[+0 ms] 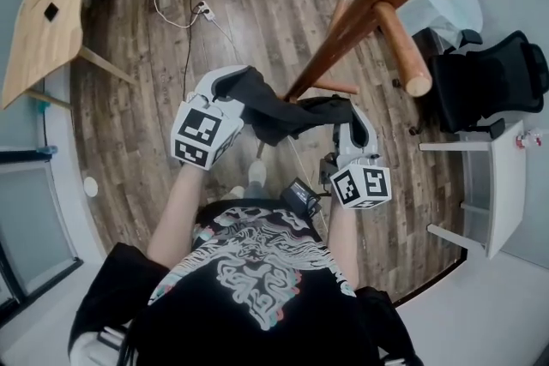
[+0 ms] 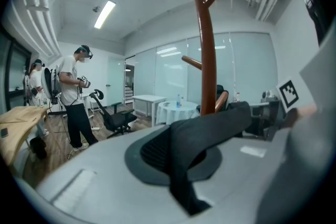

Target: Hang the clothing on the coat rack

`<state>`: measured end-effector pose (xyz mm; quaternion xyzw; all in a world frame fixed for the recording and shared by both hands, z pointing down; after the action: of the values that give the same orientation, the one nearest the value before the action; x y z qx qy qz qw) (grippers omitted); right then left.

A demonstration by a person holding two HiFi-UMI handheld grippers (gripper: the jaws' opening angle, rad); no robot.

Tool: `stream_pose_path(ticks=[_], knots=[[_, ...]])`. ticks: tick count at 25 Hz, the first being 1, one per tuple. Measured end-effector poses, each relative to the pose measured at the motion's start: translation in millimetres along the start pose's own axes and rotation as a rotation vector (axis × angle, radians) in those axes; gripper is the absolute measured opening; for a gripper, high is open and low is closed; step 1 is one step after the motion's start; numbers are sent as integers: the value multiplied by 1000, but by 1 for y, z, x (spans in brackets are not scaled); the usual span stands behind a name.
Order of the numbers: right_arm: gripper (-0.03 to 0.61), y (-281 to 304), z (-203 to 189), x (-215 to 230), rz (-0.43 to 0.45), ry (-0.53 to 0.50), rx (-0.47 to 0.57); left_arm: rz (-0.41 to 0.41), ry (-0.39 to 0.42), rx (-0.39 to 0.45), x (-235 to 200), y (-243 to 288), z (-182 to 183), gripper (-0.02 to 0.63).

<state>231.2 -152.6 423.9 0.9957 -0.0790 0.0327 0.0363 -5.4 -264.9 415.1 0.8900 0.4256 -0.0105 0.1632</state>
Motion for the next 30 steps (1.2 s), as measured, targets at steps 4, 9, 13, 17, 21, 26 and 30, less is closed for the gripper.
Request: stream_pose_path(ticks=[4, 9, 13, 17, 21, 26, 30], knots=[[14, 3, -4, 2, 18, 10, 4, 16, -12, 5, -1, 2, -4, 0], [14, 8, -12, 7, 39, 5, -8, 31, -16, 4, -2, 3, -11, 0], [14, 13, -19, 7, 63, -6, -24, 51, -39, -7, -5, 4, -22, 0], [14, 17, -27, 12, 75, 4, -38, 55, -53, -29, -6, 10, -30, 0], [14, 23, -33, 13, 83, 10, -46, 60, -57, -62, -9, 15, -37, 0], [14, 31, -38, 17, 96, -18, -62, 59, -60, -97, -9, 25, -44, 0], [14, 31, -43, 18, 100, -18, -73, 61, -61, -119, -9, 27, -51, 0]])
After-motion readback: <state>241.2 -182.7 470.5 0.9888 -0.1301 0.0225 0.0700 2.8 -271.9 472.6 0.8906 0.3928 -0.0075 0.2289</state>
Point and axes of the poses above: the fingertips, and each gripper's own axes: y forward along the fingers, x to its right, z out of its top, the point moved 7 cm from there along -y, backward along the fingers, and after that the axes turned 9 degrees about -y, right-handed, at the moved point
